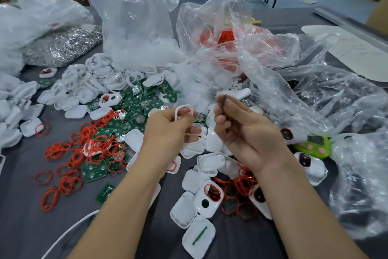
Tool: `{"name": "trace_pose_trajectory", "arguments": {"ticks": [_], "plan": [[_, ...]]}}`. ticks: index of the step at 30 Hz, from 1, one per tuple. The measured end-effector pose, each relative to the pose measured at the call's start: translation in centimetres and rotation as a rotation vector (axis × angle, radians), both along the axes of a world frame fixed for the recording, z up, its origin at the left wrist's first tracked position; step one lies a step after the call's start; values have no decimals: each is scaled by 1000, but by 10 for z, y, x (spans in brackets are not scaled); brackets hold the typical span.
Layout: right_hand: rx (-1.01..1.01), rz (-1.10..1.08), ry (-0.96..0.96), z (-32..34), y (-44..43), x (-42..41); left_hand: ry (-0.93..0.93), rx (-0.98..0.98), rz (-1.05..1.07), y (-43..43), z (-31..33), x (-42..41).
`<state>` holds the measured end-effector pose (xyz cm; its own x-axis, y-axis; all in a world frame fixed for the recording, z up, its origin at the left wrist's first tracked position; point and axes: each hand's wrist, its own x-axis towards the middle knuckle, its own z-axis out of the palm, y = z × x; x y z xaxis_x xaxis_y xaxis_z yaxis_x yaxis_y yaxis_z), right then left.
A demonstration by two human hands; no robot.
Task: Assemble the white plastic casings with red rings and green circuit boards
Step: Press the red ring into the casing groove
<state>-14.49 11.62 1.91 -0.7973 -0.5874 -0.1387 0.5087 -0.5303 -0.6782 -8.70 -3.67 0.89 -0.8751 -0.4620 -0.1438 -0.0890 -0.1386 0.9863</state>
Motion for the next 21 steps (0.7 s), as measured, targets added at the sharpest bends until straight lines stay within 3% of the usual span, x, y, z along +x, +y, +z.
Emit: {"name": "trace_pose_trajectory", "arguments": {"ticks": [2, 5, 9, 19, 21], "plan": [[-189, 176, -33, -1, 3, 2, 22, -54, -2, 2, -1, 1], [-297, 310, 21, -1, 1, 4, 57, -148, 0, 3, -2, 2], [-252, 331, 52, -3, -3, 5, 17, -308, -4, 8, -3, 2], [-264, 329, -15, -6, -2, 0, 21, -365, 52, 8, -1, 5], [-156, 276, -5, -5, -1, -2, 18, -343, 51, 8, -3, 5]]}}
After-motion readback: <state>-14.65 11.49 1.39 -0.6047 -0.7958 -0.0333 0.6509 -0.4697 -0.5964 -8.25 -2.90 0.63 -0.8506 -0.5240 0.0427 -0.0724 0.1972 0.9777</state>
